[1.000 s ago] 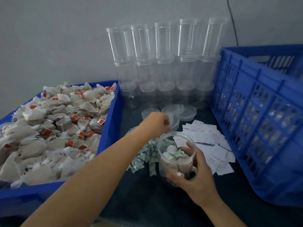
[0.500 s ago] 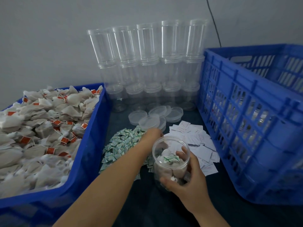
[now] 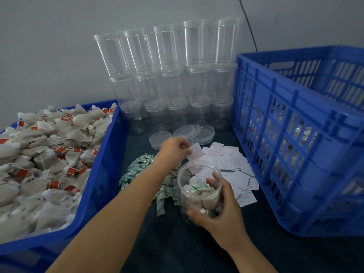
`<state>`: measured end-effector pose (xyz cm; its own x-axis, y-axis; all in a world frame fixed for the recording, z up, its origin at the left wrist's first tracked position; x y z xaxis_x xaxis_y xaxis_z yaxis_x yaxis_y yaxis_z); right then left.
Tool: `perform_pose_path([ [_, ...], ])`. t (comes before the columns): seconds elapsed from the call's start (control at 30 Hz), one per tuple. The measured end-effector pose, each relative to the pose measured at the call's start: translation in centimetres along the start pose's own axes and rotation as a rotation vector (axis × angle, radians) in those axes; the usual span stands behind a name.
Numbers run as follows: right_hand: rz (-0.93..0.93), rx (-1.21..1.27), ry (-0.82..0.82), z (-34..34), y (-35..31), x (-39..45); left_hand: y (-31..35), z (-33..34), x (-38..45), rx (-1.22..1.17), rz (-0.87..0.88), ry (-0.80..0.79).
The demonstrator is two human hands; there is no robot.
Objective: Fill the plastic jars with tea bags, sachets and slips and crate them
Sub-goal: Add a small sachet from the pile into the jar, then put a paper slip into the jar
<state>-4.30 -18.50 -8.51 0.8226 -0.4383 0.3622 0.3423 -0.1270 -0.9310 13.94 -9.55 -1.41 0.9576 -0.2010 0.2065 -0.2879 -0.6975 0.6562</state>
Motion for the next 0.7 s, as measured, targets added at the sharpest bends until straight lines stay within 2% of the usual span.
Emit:
perform_pose_path([
  [0.13,0.016,0.015,-0.010,0.1,-0.2,0.0,0.1,-0.4,-0.2,-0.031,-0.005,-0.015],
  [0.47,0.045,0.024,-0.002,0.0,0.7,-0.3,0.0,2.3,-0.8,0.094,-0.024,-0.176],
  [0.6,0.050,0.020,-0.001,-0.1,0.8,-0.2,0.9,0.3,-0.7,0.141,0.041,-0.130],
  [0.7,0.060,0.033,-0.003,0.0,0.8,-0.2,2.3,-2.9,-0.9,0.073,0.047,-0.081],
])
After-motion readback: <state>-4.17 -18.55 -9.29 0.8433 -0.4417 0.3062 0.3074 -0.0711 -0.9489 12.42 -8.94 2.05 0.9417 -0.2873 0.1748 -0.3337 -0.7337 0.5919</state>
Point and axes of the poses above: each hand's wrist, its own x-axis towards the middle knuckle, its own z-axis out of the palm, y = z × x, the point moved 3 cm from there along x, towards the middle knuckle, and after that the axes turned 11 degrees about y, right-handed, at the moved point
